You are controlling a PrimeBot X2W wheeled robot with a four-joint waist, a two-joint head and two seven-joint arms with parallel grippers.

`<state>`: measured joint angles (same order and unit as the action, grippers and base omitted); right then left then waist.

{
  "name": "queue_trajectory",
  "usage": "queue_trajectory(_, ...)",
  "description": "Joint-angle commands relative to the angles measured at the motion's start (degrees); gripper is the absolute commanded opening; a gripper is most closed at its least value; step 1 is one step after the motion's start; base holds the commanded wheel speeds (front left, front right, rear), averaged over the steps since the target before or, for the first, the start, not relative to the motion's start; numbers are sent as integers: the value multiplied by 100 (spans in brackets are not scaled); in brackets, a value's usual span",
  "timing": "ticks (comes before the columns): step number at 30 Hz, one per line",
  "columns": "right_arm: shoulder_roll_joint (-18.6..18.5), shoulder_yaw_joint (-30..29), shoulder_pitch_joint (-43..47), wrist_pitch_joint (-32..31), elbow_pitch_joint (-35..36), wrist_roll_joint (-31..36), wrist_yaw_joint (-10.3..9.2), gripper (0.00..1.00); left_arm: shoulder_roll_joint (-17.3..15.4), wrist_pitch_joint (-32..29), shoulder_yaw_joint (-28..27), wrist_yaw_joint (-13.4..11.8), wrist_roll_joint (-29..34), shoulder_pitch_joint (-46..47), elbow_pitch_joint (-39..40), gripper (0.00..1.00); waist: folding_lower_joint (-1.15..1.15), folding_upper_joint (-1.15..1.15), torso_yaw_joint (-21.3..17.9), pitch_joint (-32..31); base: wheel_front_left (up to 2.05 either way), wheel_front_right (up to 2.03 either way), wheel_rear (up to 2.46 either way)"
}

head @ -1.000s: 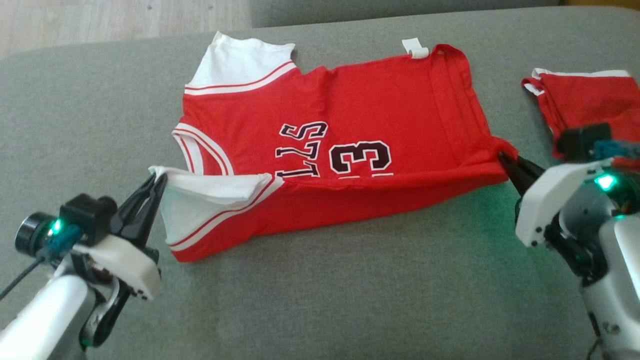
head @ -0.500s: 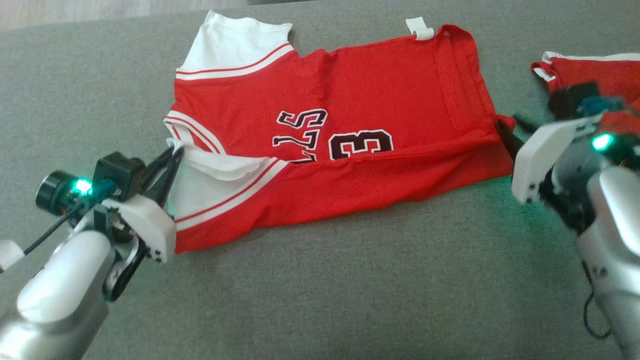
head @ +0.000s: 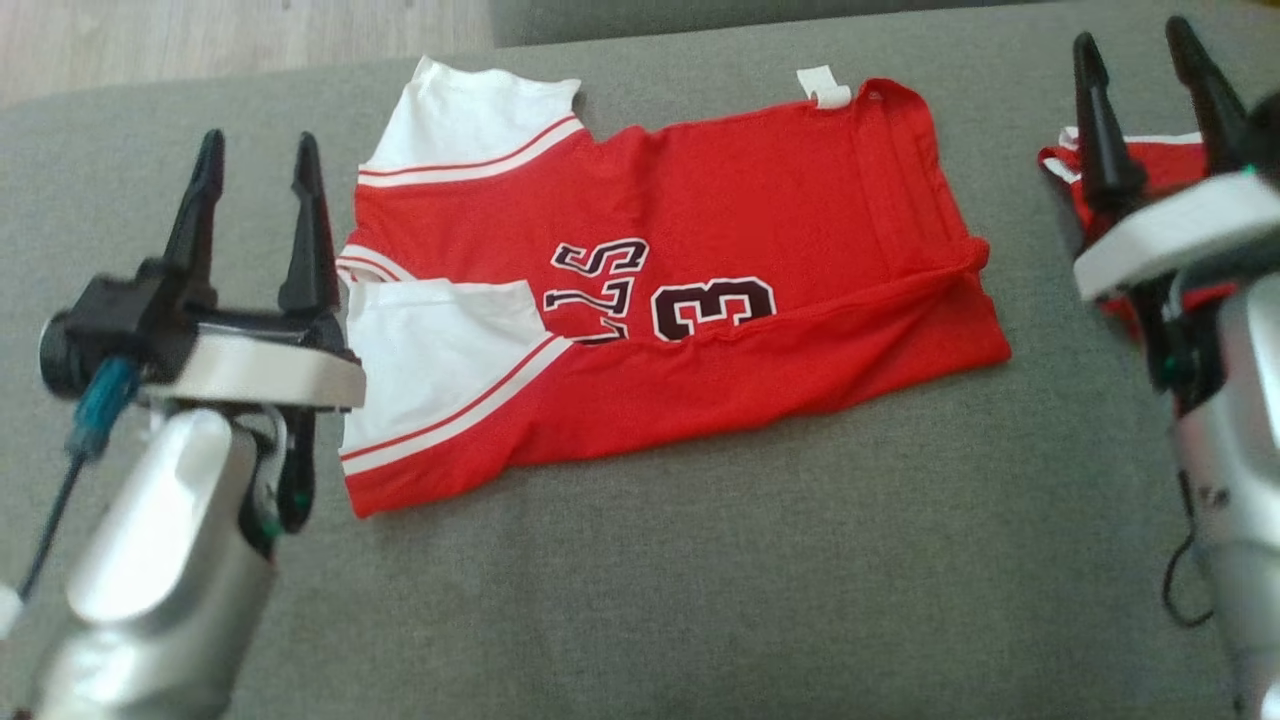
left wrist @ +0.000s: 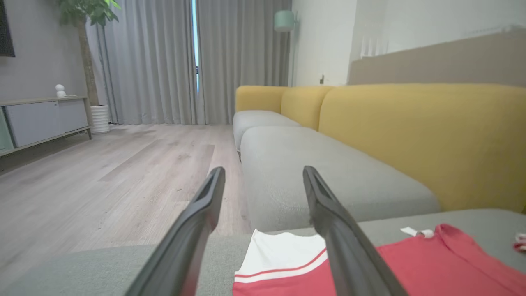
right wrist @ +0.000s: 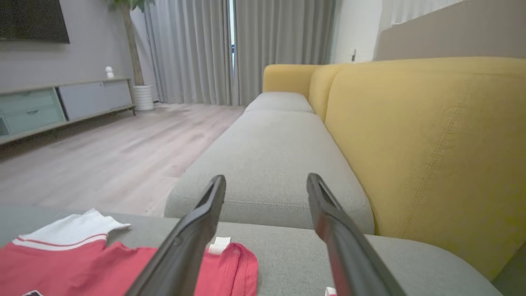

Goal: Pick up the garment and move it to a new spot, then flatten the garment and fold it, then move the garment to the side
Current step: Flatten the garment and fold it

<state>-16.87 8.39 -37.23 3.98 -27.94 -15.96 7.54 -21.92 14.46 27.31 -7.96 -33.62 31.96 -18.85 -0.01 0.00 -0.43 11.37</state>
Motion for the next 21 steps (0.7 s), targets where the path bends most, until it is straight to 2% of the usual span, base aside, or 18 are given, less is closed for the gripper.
queue_trajectory(1,129,-55,249,232,319,68,-5,100,-46,47,-491,-134,102,-102,462,100,1,0,-24,-96,0,0,0)
queue_trajectory(3,275,-160,567,448,531,171,-5,100,169,50,-775,-190,254,-469,854,100,1,0,-31,-175,0,0,0)
queue_trajectory(6,570,-398,1093,663,839,304,-5,100,528,51,-1107,-129,518,-1065,1247,100,1,0,-40,-283,0,0,0)
queue_trajectory(12,1151,-763,2058,806,1225,571,-5,100,1188,52,-1490,161,915,-2030,1215,100,1,0,-86,-451,0,0,0)
queue_trajectory(21,1358,-907,2470,826,1481,776,-5,100,1599,53,-1843,502,1318,-2345,809,100,1,0,-105,-406,0,0,0)
